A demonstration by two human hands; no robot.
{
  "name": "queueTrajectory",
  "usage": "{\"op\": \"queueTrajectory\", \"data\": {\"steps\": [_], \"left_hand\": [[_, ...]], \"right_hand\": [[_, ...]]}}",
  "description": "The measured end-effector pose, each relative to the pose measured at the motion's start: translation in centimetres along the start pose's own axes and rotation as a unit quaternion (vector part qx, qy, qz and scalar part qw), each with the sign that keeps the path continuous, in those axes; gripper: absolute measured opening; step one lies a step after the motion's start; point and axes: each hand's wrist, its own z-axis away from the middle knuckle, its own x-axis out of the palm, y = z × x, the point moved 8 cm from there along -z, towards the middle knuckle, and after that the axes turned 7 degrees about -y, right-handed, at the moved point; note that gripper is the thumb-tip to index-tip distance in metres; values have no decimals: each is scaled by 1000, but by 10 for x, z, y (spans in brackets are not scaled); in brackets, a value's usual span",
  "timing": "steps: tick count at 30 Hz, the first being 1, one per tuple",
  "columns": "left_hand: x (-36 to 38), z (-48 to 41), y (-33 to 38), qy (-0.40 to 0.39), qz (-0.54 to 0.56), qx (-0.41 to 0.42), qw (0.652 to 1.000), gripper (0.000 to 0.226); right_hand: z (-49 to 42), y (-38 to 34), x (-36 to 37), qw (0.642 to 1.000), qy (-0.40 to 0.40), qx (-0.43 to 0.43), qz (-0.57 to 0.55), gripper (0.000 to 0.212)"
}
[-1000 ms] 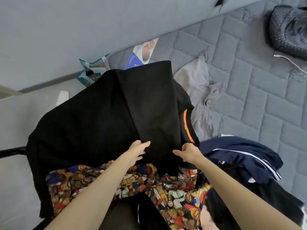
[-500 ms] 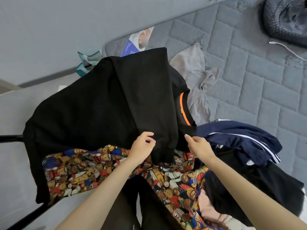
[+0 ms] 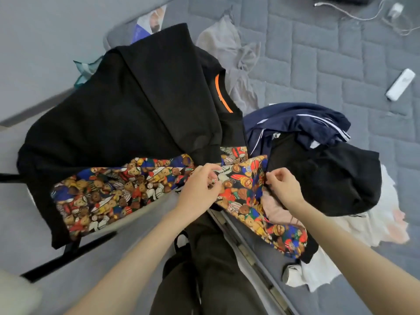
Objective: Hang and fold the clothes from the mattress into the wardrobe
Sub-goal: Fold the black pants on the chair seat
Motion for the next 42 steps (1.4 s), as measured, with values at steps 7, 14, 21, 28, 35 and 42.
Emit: {"op": "queueTrajectory", "data": {"steps": [7,14,21,28,35,42], "left_hand": [[79,58,-23,-58,153,-192,968,49],[180,81,-16,-129,249,-242,929,59],[229,80,-46,52,403,-284,868,44],[225,119,-40,128,449,-277,840,34],[186,157,-1,160,413,-239,864,12],[106,170,39,255,373,-220,865,19]], "right_hand": [[50,87,-15,994,-43,18,100,22],[62,186,-15,967,-135,66,204,62],[54,209,-13,943,-121,20,311,83],[114,189,-20,937,-337,-11,-89,37],[167,131,-72,887,-402,-13,-226,32],[181,27,-98,887,-367,-54,-276,35]]}}
